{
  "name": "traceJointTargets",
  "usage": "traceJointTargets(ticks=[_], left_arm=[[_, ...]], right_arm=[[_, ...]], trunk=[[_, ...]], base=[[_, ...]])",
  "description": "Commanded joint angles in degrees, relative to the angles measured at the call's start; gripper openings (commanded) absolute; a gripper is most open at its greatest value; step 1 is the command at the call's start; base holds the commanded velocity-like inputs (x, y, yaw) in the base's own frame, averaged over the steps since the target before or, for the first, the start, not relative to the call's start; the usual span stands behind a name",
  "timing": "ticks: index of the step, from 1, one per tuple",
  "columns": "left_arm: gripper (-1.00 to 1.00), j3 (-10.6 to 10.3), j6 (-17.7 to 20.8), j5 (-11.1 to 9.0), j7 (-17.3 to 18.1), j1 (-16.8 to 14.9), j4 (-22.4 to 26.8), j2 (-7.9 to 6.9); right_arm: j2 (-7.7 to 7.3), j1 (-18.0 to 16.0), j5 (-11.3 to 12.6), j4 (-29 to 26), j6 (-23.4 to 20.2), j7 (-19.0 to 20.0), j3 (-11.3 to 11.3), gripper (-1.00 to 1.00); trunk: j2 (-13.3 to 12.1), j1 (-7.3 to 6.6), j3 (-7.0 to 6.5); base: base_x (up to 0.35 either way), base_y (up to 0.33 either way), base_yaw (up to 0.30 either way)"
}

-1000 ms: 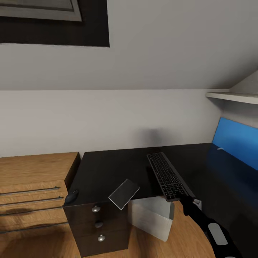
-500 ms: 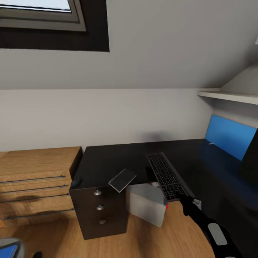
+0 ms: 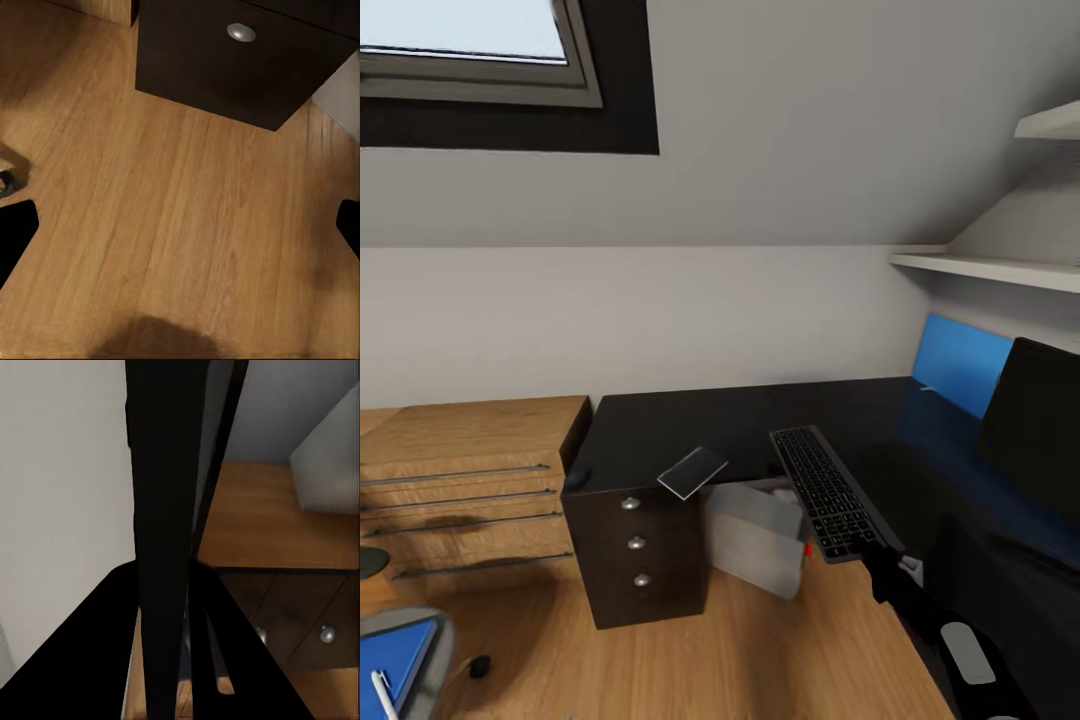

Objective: In the bedroom, organize the workspace by keeping the computer under the desk, ensuring the monitor is on the desk, placing the keyboard on the desk next to the monitor, placing the mouse on the desk next to the keyboard, moving the folder from the swivel chair onto the desk next to the mouse, stacking the notebook on top of the folder with the pen on top of the notebook, and positioning the swivel chair next to the desk.

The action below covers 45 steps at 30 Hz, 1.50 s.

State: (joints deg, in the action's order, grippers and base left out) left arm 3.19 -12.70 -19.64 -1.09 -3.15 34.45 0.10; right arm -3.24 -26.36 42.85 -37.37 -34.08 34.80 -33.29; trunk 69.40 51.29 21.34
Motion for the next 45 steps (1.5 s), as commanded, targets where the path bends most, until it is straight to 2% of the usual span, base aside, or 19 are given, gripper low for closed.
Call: traceJointTargets(ticks=[1, 33, 45], left_arm=[[1.0, -0.03, -0.13, -0.4, -0.06, -0.02, 0.01, 0.0], [1.0, -0.03, -0.07, -0.4, -0.06, -0.02, -0.06, -0.01], [1.0, -0.03, -0.13, -0.4, -0.06, -0.02, -0.04, -0.01]], right_arm=[[0.04, -0.07, 0.57, 0.01, -0.54, 0.18, -0.2, -1.0], [0.01, -0.07, 0.57, 0.01, -0.54, 0.18, -0.2, -1.0], [0.02, -0.06, 0.57, 0.01, -0.54, 0.18, -0.2, -1.0]], trunk=[[0.04, -0.04, 0.06], [0.04, -0.04, 0.06], [0.04, -0.04, 0.06]], base=[[-0.32, -0.093, 0.0], [-0.32, -0.091, 0.0], [-0.298, -0.171, 0.0]])
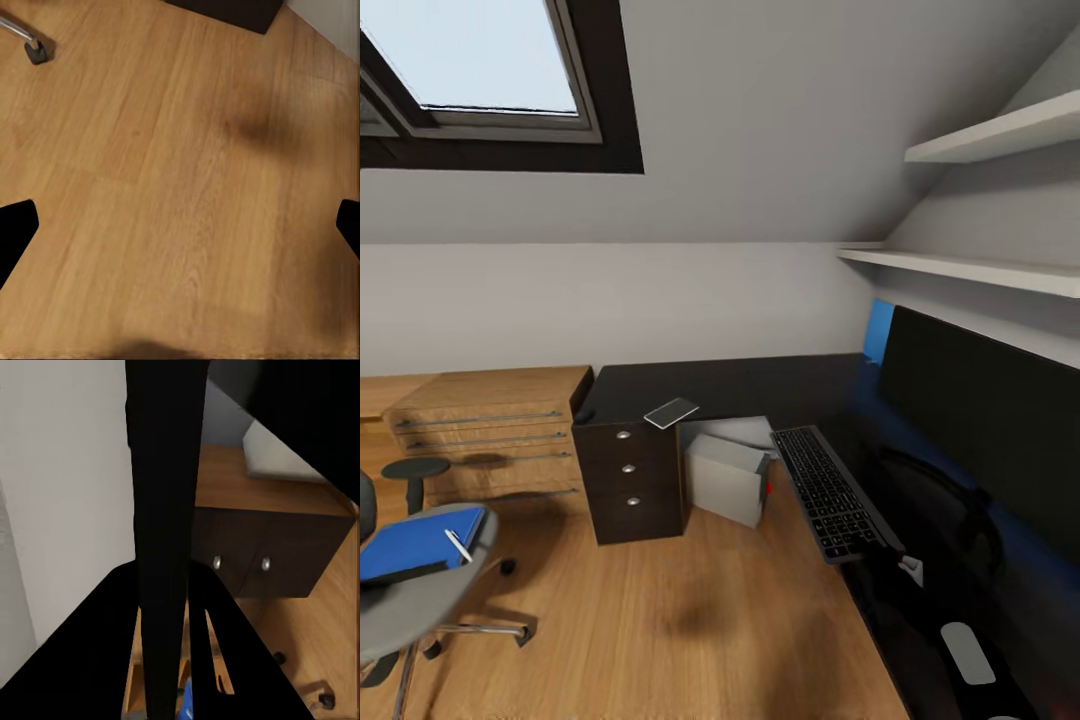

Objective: In the bedroom, organize the workspace by keeping the computer under the desk, ensuring the monitor is on the desk, placing the keyboard on the desk next to the monitor, placing the mouse on the desk next to the keyboard, moving the folder from the swivel chair onto the desk next to the mouse, stacking the notebook on top of the folder with the pen on top of the notebook, and positioning the swivel chair next to the desk.

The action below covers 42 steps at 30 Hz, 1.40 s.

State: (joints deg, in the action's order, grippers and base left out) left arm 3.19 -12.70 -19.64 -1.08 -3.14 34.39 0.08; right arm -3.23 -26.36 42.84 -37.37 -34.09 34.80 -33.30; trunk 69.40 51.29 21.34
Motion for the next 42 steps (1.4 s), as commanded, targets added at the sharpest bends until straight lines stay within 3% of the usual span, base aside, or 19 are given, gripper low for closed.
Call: traceJointTargets(ticks=[1, 16, 42], left_arm=[[1.0, -0.03, -0.13, -0.4, -0.06, -0.02, 0.02, 0.01], [1.0, 0.06, -0.13, -0.4, -0.06, -0.02, -0.02, 0.01], [1.0, 0.12, -0.13, -0.4, -0.06, -0.02, -0.01, 0.01]], right_arm=[[0.0, -0.07, 0.57, 0.02, -0.54, 0.18, -0.19, -1.0], [-0.02, -0.08, 0.56, 0.02, -0.54, 0.18, -0.19, -1.0], [-0.11, -0.01, 0.57, 0.02, -0.45, 0.1, -0.19, -1.0]], trunk=[[0.04, -0.03, 0.06], [0.04, -0.03, 0.06], [0.04, -0.03, 0.06]], base=[[-0.289, -0.191, 0.0], [-0.158, -0.268, 0.0], [-0.004, -0.007, 0.0]])
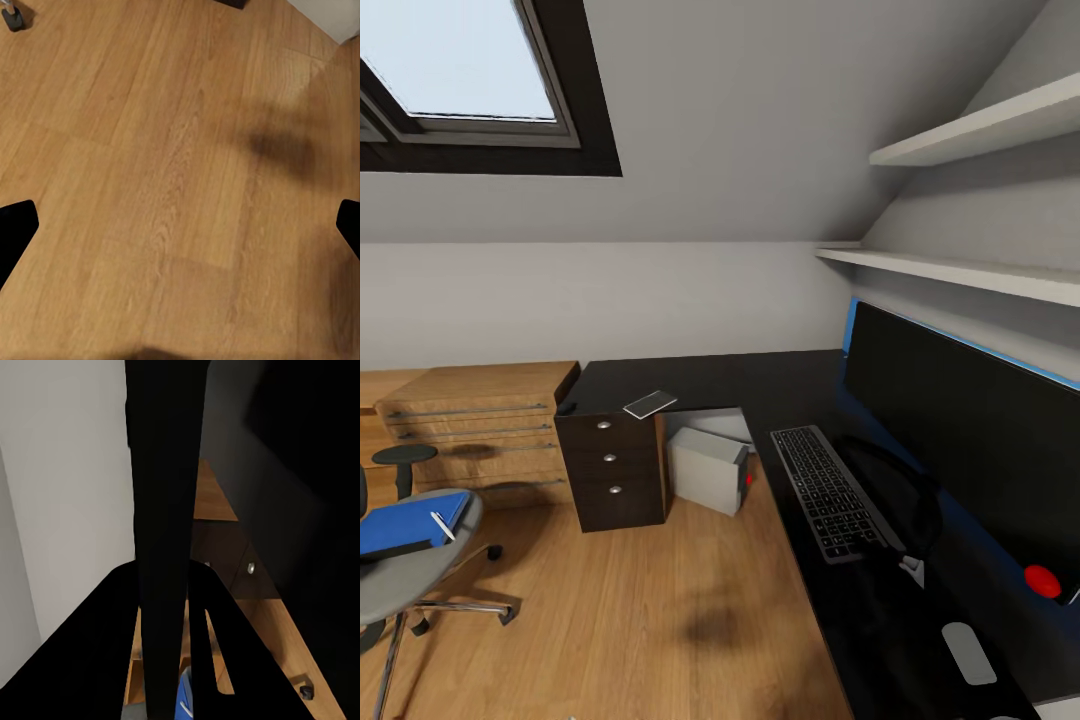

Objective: In the bedroom, organize the workspace by keeping the computer under the desk, ensuring the monitor is on the desk, placing the keyboard on the desk next to the monitor, placing the mouse on the desk next to the keyboard, moving the folder from the swivel chair onto the desk next to the mouse, stacking the notebook on top of the folder with the pen on top of the notebook, and positioning the swivel chair next to the desk.

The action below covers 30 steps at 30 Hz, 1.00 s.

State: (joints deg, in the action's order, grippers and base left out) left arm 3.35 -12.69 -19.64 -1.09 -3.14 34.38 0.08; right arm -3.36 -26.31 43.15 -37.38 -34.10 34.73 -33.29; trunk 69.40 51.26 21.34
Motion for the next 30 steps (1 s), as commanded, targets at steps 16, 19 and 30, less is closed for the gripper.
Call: traceJointTargets(ticks=[16, 19, 30], left_arm=[[1.0, -0.08, -0.14, -0.41, -0.05, -0.03, -0.01, 0.01], [1.0, -0.09, -0.14, -0.4, -0.05, -0.03, -0.01, 0.01], [1.0, -0.09, -0.14, -0.4, -0.05, -0.04, -0.02, 0.01]], right_arm=[[0.02, -0.06, 0.27, 0.03, -0.44, 0.25, -0.25, -1.0], [0.02, -0.06, 0.27, 0.03, -0.44, 0.25, -0.24, -1.0], [0.02, -0.06, 0.27, 0.03, -0.44, 0.25, -0.21, -1.0]], trunk=[[0.04, 0.0, 0.06], [0.04, 0.0, 0.06], [0.04, 0.0, 0.06]], base=[[0.0, 0.0, 0.0], [0.0, 0.0, 0.0], [0.0, 0.0, 0.0]])
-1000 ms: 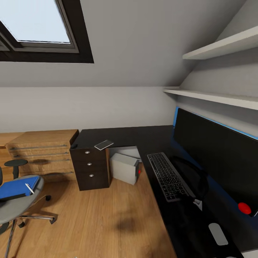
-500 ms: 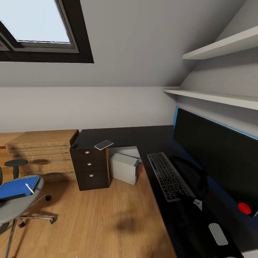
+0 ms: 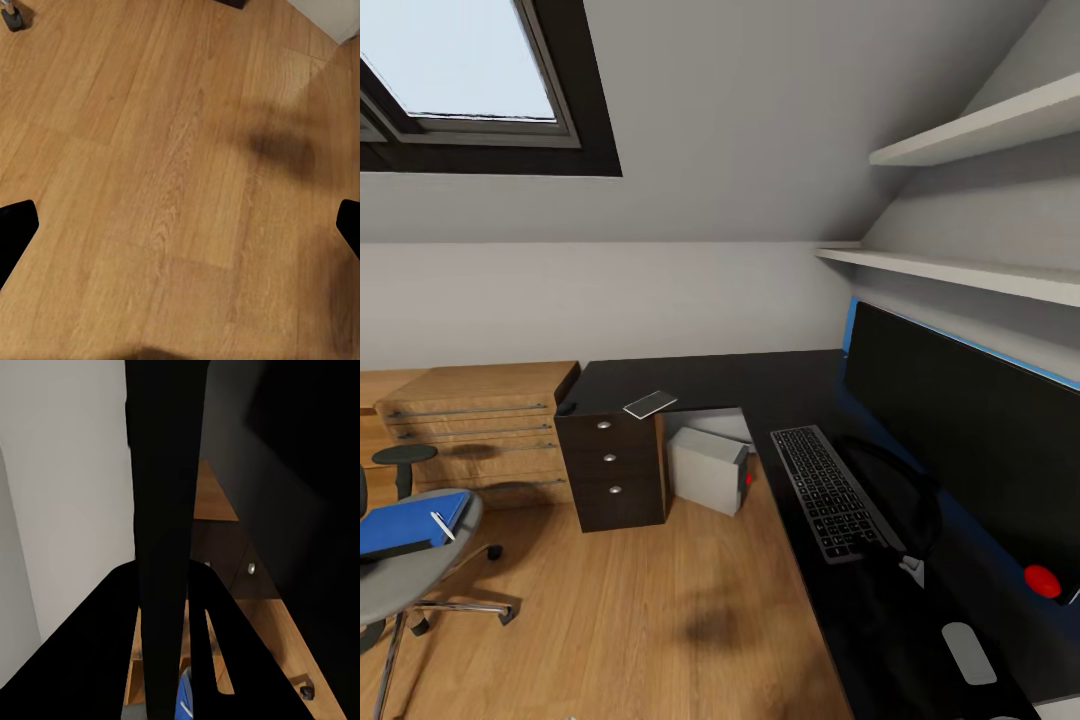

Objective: In the bedroom, organize the workspace by keeping the computer under the desk, ensuring the monitor is on the desk, placing the keyboard on the desk next to the monitor, placing the mouse on the desk next to the keyboard, moving the folder from the swivel chair onto the desk next to the mouse, stacking the notebook on top of the folder with the pen on top of the notebook, and positioning the swivel chair next to the desk.

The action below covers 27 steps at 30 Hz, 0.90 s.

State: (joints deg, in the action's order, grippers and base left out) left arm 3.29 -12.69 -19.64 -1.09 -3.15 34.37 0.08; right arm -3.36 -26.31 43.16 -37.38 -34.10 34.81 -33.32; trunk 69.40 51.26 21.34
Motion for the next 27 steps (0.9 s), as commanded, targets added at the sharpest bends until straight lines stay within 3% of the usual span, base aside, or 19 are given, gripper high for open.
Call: traceJointTargets(ticks=[1, 17, 27], left_arm=[[1.0, -0.03, -0.14, -0.4, -0.05, -0.02, 0.0, 0.01], [1.0, -0.03, -0.2, -0.4, -0.05, -0.02, 0.02, 0.01], [1.0, -0.03, -0.23, -0.4, -0.05, -0.02, 0.03, 0.01]], right_arm=[[0.02, -0.06, 0.26, 0.03, -0.44, 0.17, -0.2, -1.0], [0.02, -0.06, 0.33, 0.03, 0.17, 0.15, -0.26, -1.0], [0.07, -0.06, 0.34, 0.11, 0.25, 0.08, -0.26, -1.0]], trunk=[[0.04, 0.0, 0.06], [0.04, 0.0, 0.06], [0.04, 0.0, 0.06]], base=[[0.0, 0.0, 0.0], [0.0, -0.001, 0.0], [0.0, -0.124, 0.0]])
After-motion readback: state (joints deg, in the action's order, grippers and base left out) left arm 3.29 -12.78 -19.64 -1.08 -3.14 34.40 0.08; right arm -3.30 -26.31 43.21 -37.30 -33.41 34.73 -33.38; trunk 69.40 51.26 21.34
